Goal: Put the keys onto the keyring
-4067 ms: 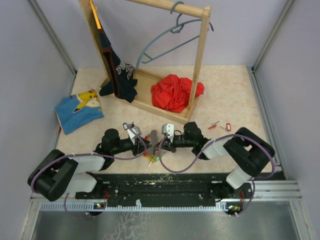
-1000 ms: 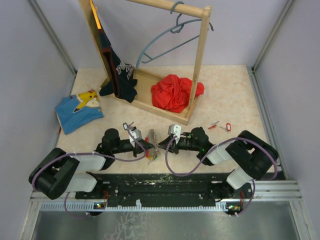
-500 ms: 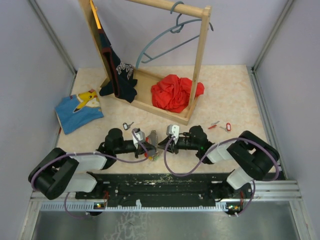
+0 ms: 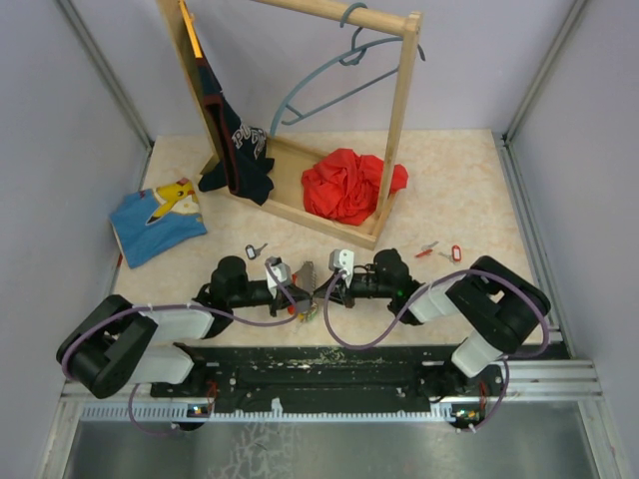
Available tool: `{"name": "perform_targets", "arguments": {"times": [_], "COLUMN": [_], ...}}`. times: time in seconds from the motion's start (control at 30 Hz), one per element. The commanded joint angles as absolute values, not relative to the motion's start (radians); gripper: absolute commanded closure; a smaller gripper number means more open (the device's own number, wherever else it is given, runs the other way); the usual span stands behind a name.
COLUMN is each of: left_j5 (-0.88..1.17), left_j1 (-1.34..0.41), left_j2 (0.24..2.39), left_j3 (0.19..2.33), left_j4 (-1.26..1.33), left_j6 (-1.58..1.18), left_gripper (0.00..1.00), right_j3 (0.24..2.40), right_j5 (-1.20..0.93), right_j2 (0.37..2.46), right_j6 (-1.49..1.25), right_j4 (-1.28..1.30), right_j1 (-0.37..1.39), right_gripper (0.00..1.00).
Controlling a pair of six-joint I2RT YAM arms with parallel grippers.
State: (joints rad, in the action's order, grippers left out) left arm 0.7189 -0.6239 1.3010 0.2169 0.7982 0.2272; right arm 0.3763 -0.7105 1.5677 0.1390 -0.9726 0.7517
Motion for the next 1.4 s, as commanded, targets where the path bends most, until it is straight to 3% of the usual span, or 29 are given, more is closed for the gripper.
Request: {"name": "perform_targets", "arguments": {"times": [0.0, 0.3, 0.6, 0.87, 1.37], "left_j5": [0.735, 0.741, 0.742, 0.734, 0.726], "left_j1": [-0.63, -0.632, -0.632, -0.632, -0.632], "left_j2": [1.285, 1.295, 1.312, 1.328, 1.341], "left_j3": [0.244, 0.246, 0.256, 0.262, 0.268], "left_j4": [0.807, 0.808, 0.798, 0.777, 0.765], "left_j6": [0.243, 0.24, 0.241, 0.248, 0.252], "left_gripper": [1.0, 0.83, 0.87, 0.78, 0.79], "right_j3": [0.415, 0.409, 0.405, 0.395, 0.379], "right_j5": [-0.736, -0.749, -0.753, -0.742, -0.739], "right_j2": [1.585, 1.593, 1.597, 1.587, 1.564], "right_j6": [0.149, 0.132, 0.121, 0.122, 0.124], "right_j4": [-1.024, -1.071, -1.095, -1.112, -1.116], "right_j1": [0.757, 0.758, 0.758, 0.757, 0.749], "right_gripper": [1.0, 1.0, 1.0, 1.0, 1.0]}}
